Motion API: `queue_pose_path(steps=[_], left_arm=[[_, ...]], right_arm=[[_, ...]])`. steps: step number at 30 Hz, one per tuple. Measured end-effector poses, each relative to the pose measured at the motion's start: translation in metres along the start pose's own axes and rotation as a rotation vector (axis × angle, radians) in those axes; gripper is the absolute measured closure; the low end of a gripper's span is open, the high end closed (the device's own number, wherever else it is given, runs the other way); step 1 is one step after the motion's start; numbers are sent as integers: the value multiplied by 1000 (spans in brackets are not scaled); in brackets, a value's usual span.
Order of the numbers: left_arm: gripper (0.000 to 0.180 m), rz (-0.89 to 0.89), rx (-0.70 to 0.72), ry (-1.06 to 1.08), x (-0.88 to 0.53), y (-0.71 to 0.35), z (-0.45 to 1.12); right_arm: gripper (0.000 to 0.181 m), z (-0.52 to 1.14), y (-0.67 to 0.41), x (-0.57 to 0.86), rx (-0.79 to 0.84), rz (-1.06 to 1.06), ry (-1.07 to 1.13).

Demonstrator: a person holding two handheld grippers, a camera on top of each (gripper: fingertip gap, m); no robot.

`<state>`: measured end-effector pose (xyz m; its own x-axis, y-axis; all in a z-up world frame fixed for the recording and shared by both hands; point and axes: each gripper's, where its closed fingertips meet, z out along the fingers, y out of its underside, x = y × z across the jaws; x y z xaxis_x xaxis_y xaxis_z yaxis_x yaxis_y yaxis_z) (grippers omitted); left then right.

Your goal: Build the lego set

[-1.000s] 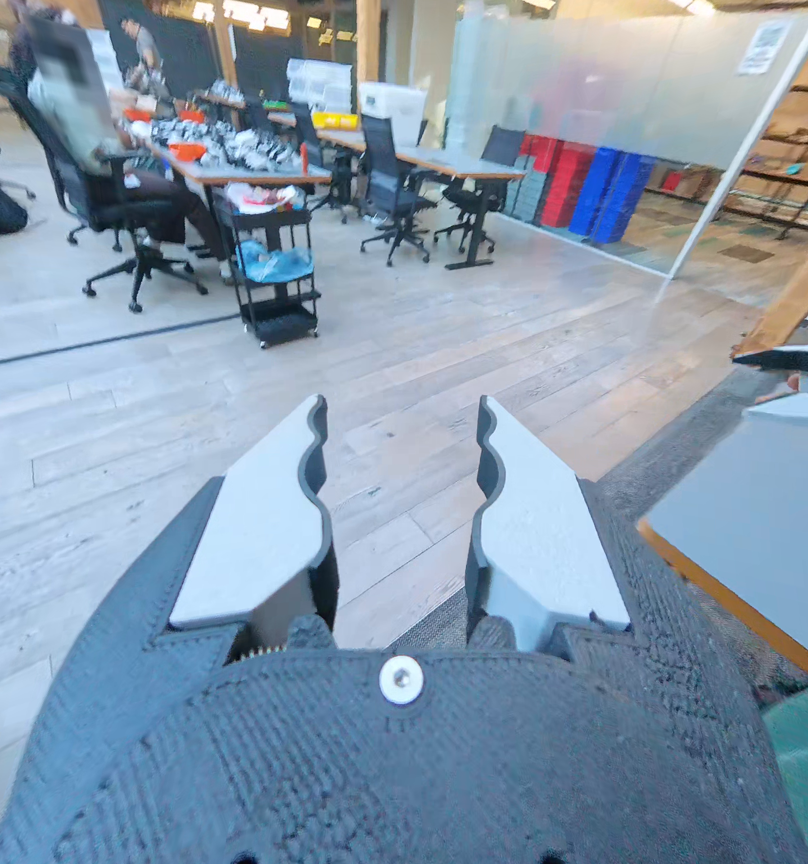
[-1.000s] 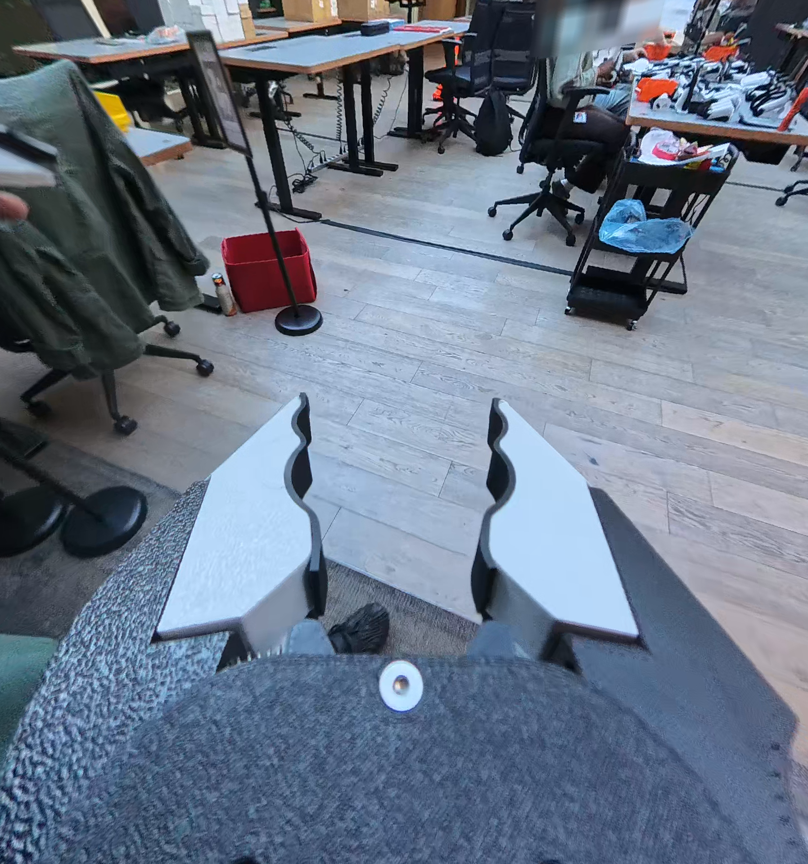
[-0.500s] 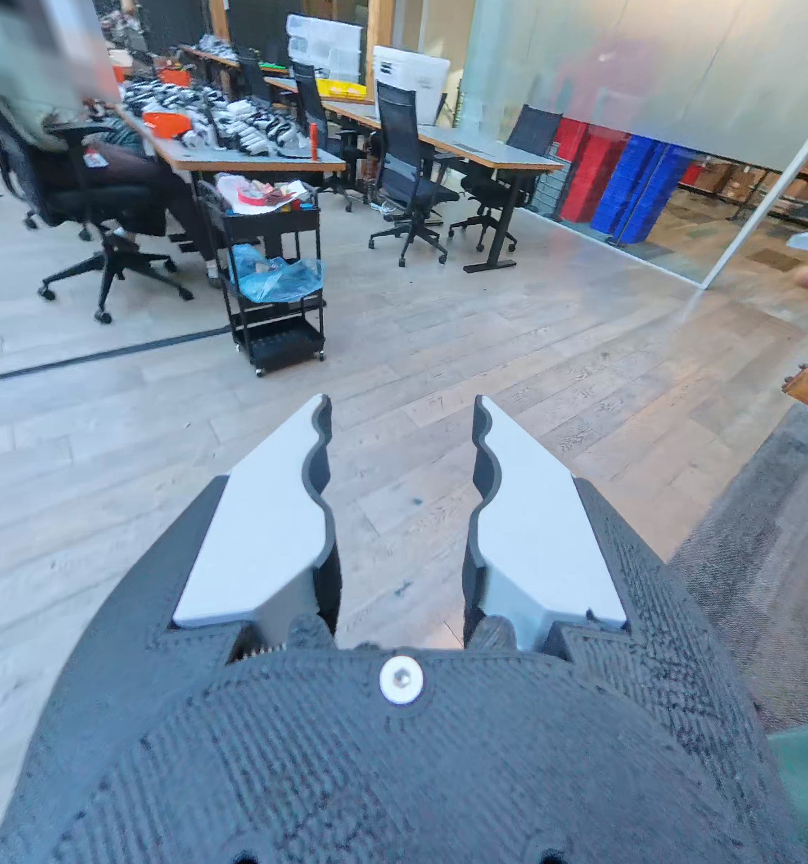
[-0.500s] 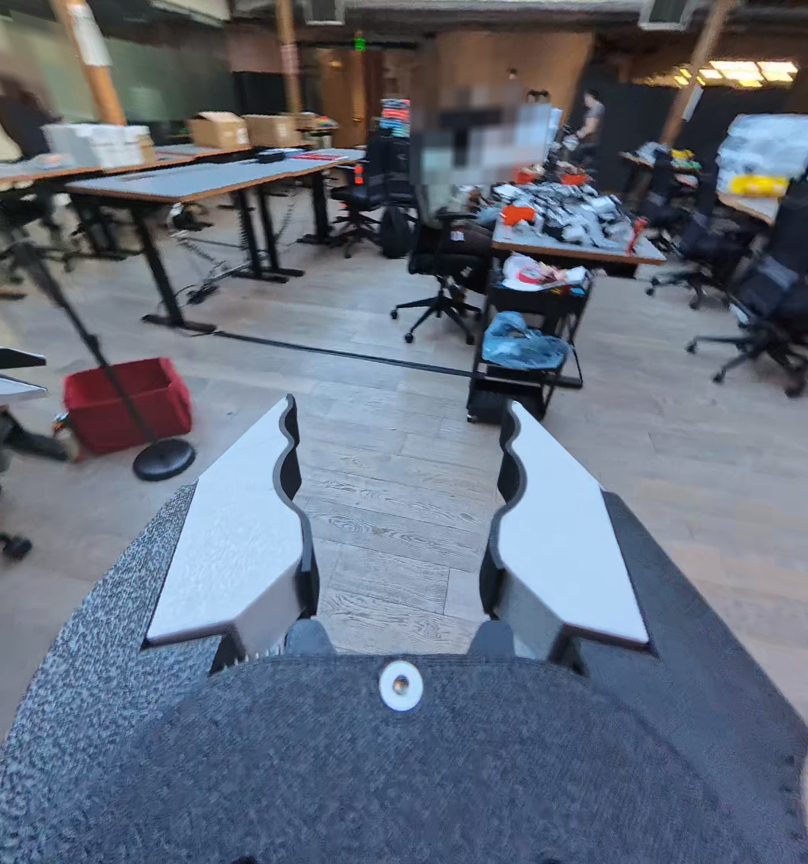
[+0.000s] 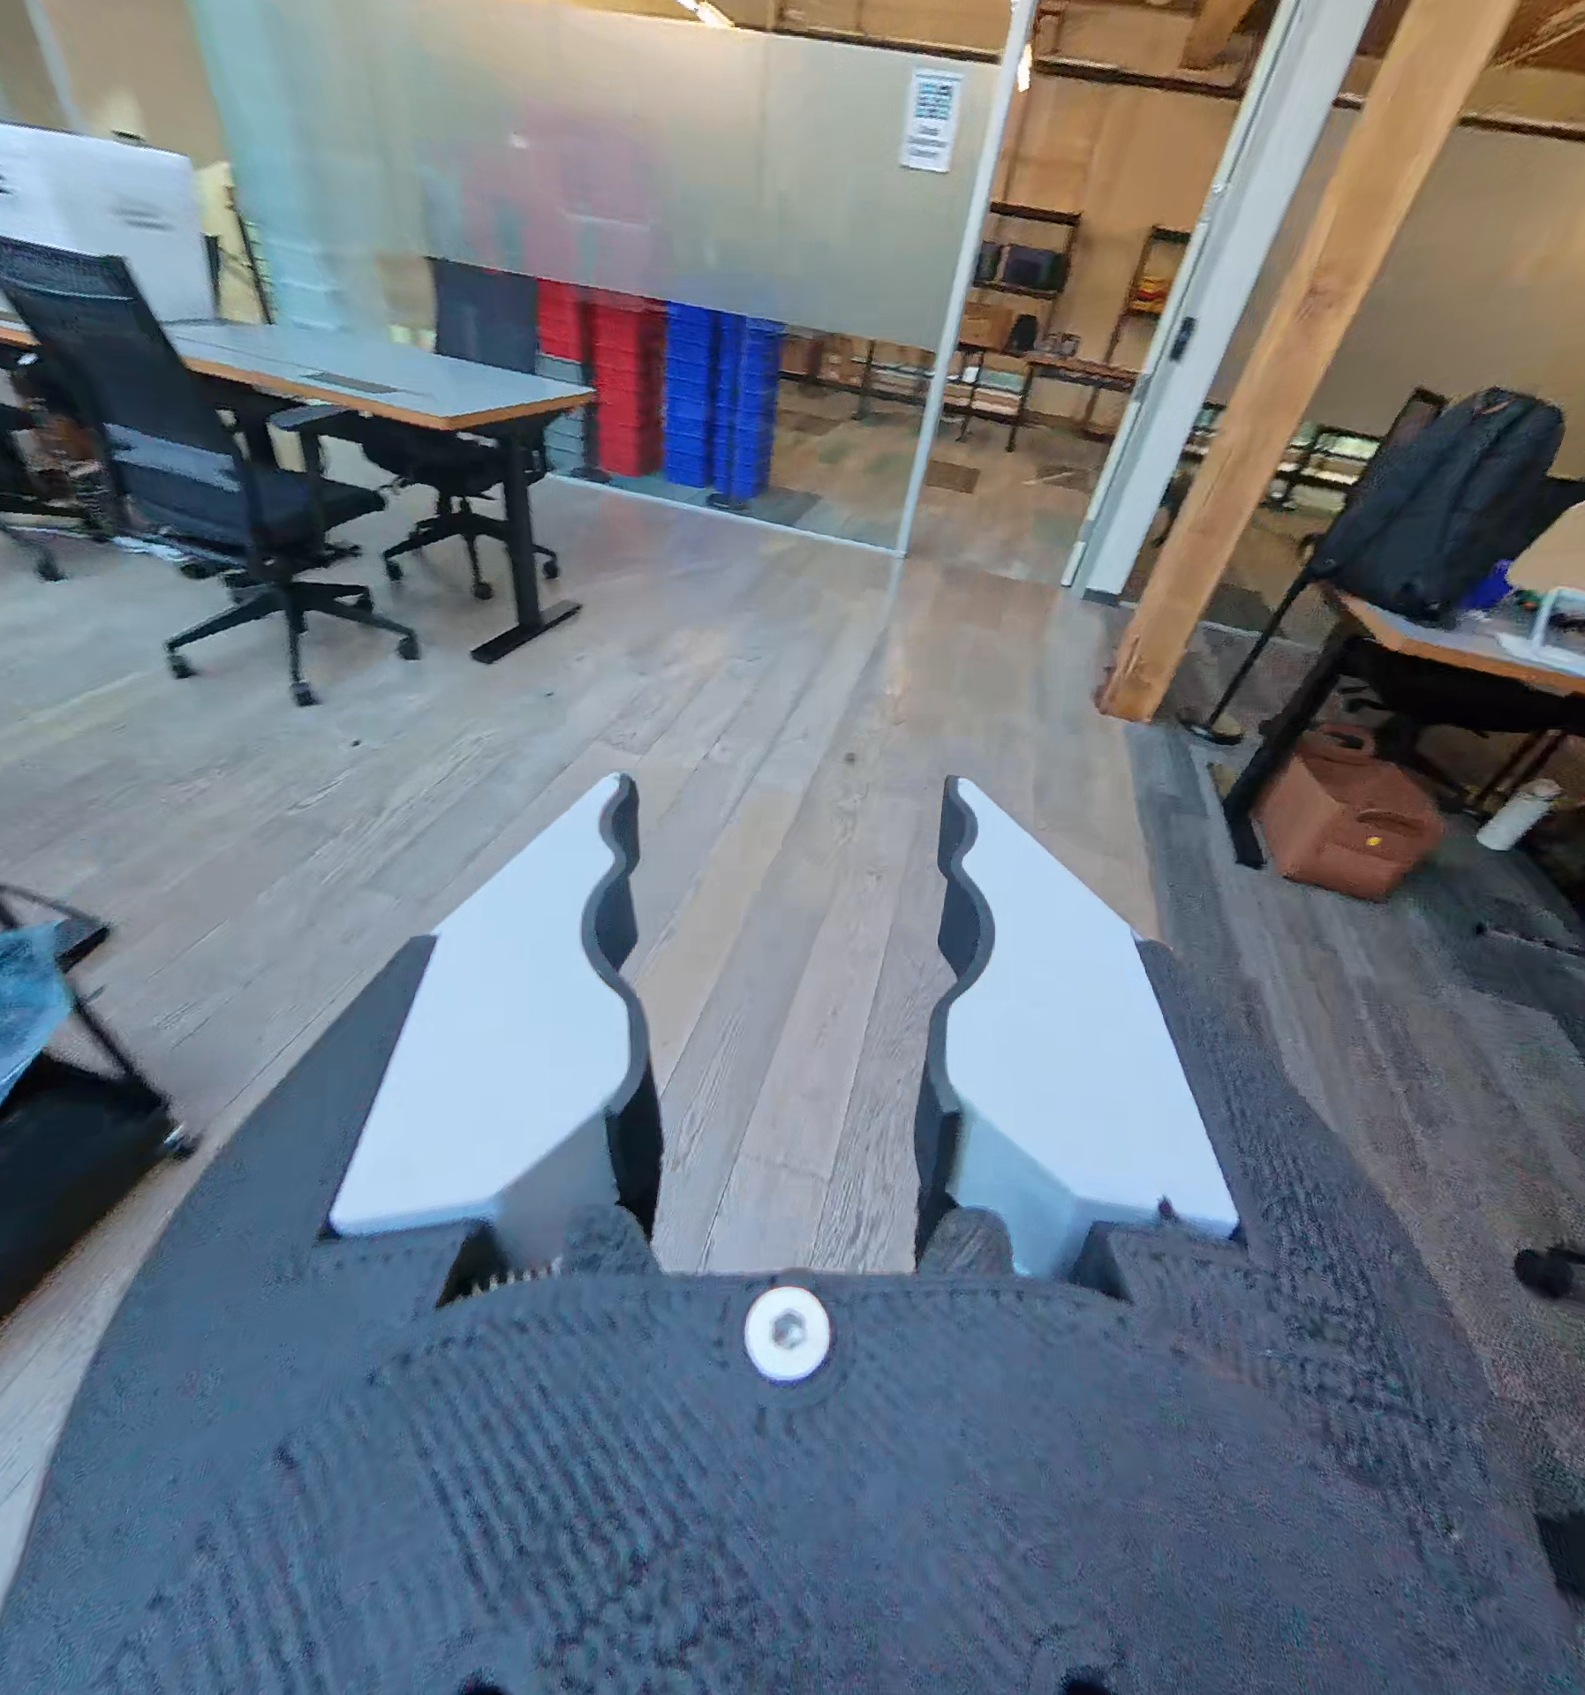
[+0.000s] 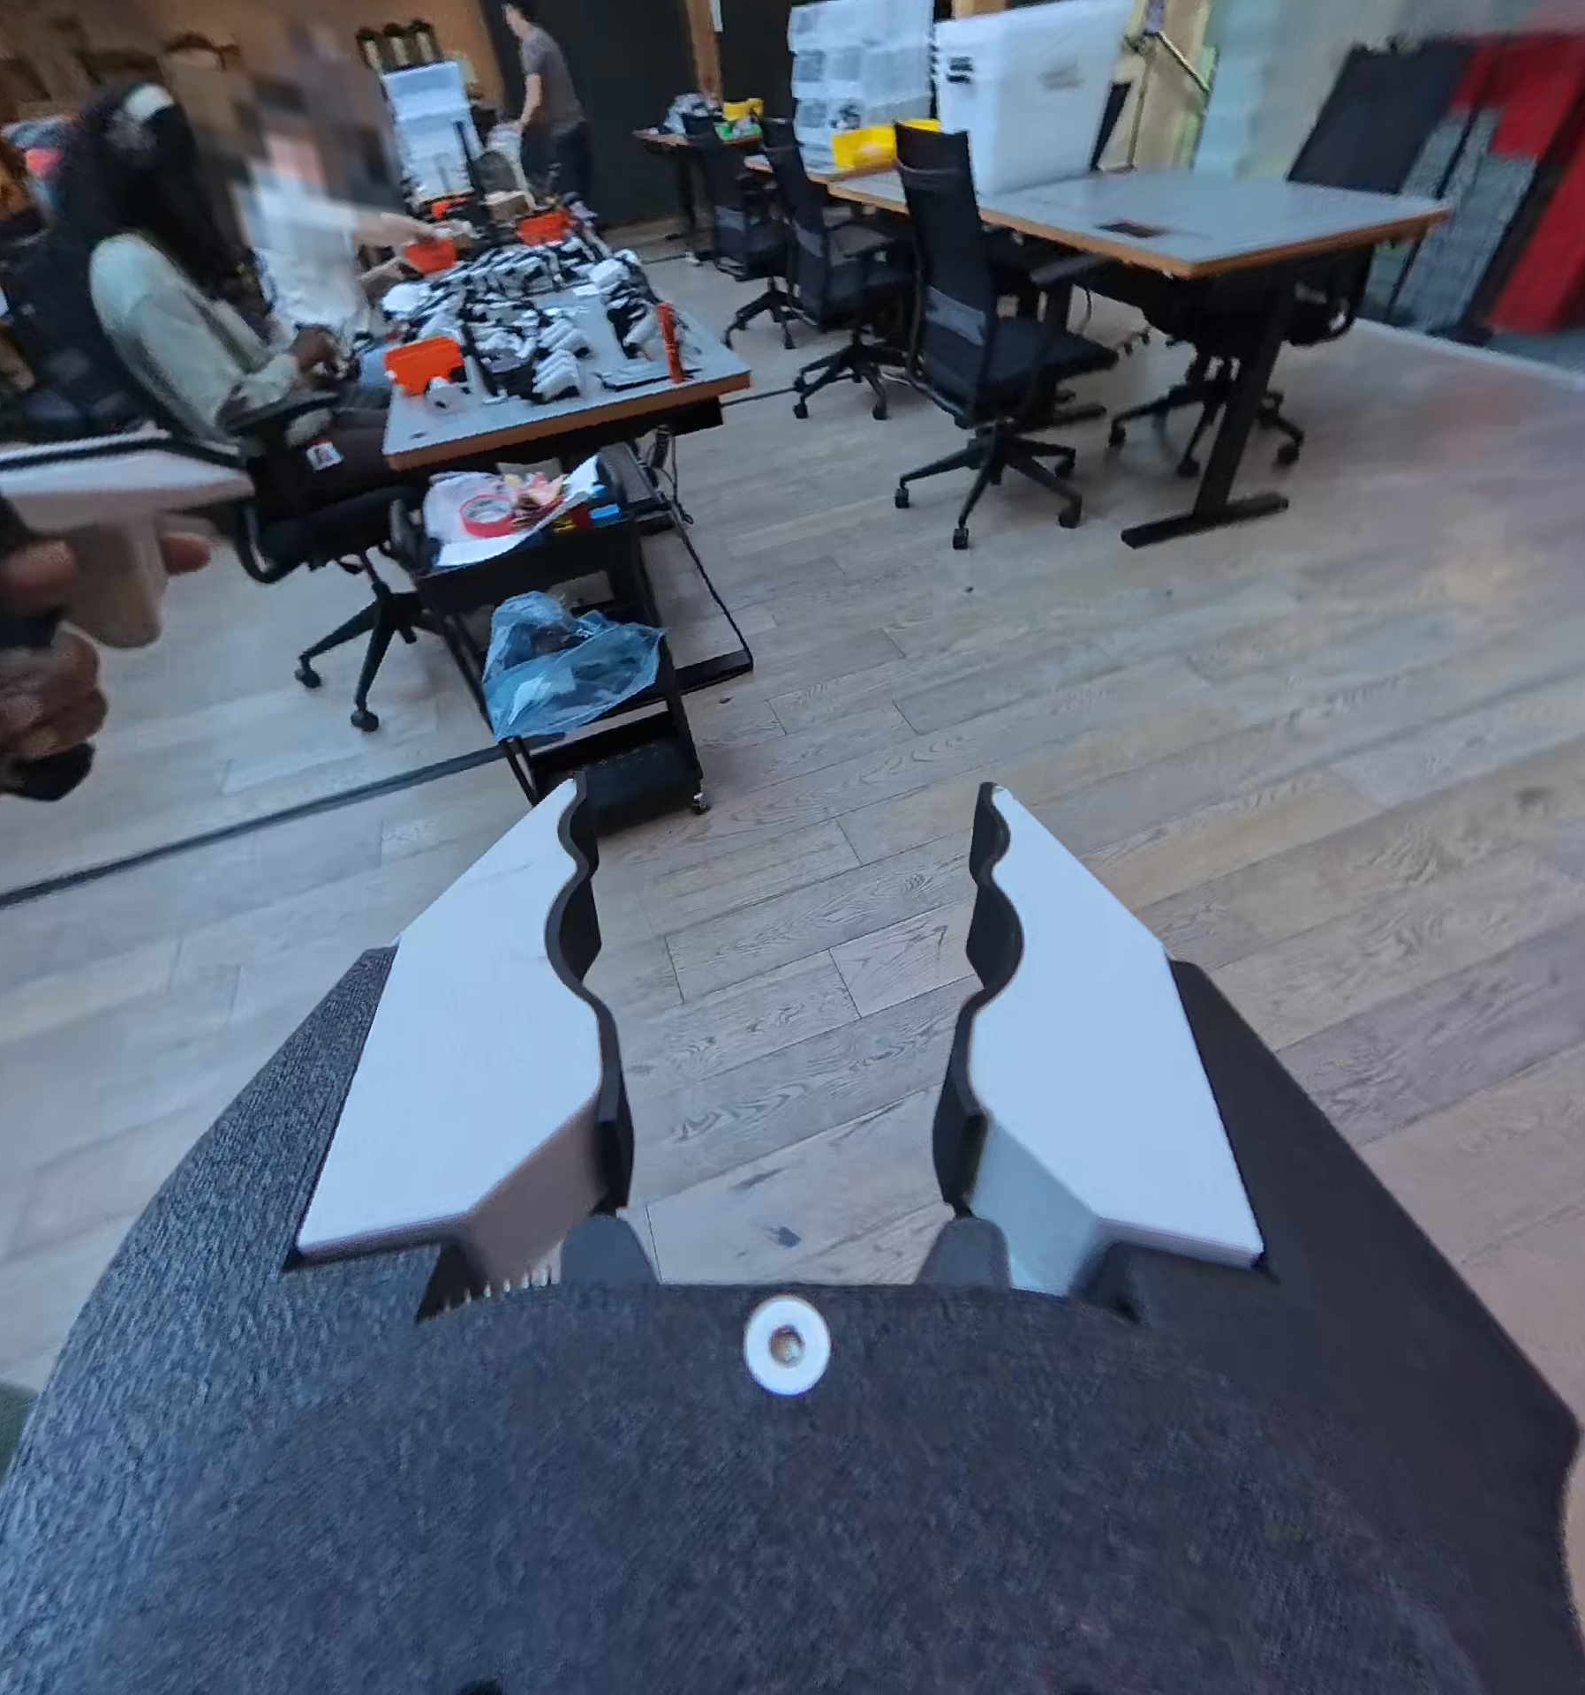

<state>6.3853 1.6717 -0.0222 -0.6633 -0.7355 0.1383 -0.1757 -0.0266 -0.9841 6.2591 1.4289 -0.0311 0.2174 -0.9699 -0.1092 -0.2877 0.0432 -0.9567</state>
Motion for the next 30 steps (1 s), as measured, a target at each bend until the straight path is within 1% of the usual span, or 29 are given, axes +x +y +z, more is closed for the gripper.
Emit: queue_pose_path(steps=[4,6,8,10,14,17,19,22,25,27,30], left_arm=[[116,-32,14,60,-32,-14,129],[118,-67,-7,50,-50,-2,181],[118,-87,-61,14,-74,16,228],[118,-69,-105,-30,-105,16,280],[119,75,-128,-118,-176,-19,357],[119,73,-114,-142,-228,-42,429],[119,70,-104,-133,-255,-51,489],[119,92,-100,-77,-288,-54,596],[117,78,-89,22,-310,-63,716],[116,81,-76,103,-319,-82,803],[116,122,-48,240,-321,-122,925]], right_arm=[[102,95,12,65,-15,33,60],[102,153,13,96,-24,40,57],[105,225,-4,129,-23,43,28],[105,288,-41,158,-8,19,-20],[104,405,-140,217,55,-126,-109],[105,484,-214,256,138,-206,-142],[106,531,-241,285,165,-236,-137],[106,602,-247,340,163,-213,-76],[106,670,-231,399,89,-126,23],[106,700,-236,441,39,-96,108],[107,736,-266,515,33,-89,236]])
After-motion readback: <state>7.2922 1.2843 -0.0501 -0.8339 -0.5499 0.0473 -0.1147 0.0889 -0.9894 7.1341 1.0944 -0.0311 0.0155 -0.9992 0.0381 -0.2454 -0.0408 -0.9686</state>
